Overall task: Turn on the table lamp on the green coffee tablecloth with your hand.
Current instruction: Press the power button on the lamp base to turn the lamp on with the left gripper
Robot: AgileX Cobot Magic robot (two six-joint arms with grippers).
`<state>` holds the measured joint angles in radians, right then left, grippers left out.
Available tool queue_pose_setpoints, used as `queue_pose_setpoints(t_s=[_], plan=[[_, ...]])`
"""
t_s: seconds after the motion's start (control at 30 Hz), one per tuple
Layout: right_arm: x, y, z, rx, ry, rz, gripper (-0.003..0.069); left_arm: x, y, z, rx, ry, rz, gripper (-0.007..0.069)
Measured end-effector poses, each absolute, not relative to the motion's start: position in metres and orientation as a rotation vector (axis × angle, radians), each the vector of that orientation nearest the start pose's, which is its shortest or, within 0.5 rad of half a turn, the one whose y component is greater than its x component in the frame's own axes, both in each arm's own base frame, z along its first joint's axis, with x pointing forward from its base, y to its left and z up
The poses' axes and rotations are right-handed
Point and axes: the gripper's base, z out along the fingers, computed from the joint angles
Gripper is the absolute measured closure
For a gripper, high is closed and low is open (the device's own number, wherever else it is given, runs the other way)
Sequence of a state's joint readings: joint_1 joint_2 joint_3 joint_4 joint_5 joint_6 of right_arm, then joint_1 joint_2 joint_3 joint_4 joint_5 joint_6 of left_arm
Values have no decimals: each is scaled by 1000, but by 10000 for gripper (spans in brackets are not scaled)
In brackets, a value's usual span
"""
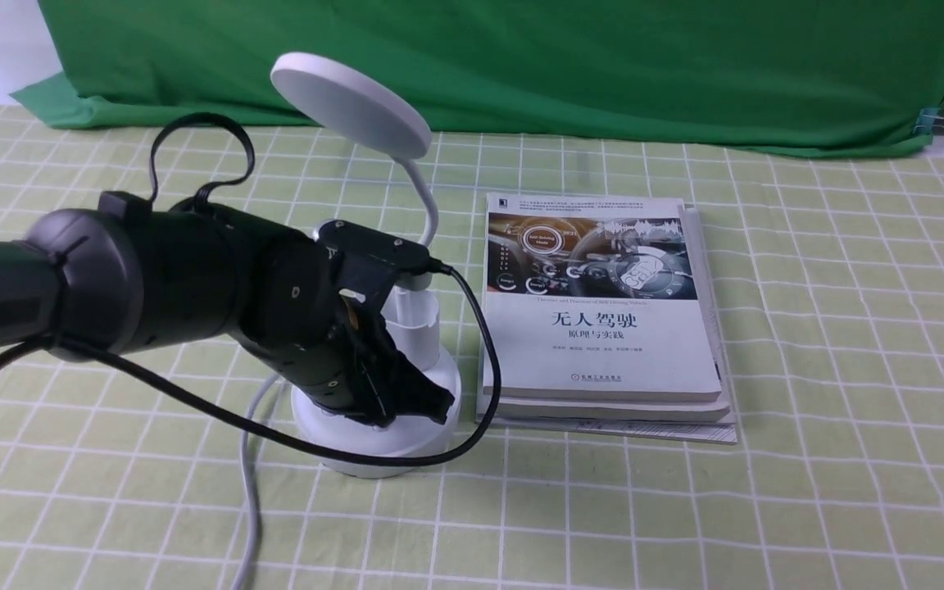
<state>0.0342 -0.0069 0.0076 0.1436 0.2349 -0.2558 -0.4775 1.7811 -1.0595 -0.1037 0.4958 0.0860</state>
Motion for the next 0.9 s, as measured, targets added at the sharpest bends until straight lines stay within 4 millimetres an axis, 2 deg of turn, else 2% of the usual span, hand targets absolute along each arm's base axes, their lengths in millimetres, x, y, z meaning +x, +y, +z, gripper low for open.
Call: queue_pose_setpoints(t_s=[0.47,0.9], plan=[[55,5,190,-153,1710,-32,414,311,-163,191,613,2603,-229,618],[55,5,190,-153,1710,-32,414,307,-162,190,623,2650,-230,618]])
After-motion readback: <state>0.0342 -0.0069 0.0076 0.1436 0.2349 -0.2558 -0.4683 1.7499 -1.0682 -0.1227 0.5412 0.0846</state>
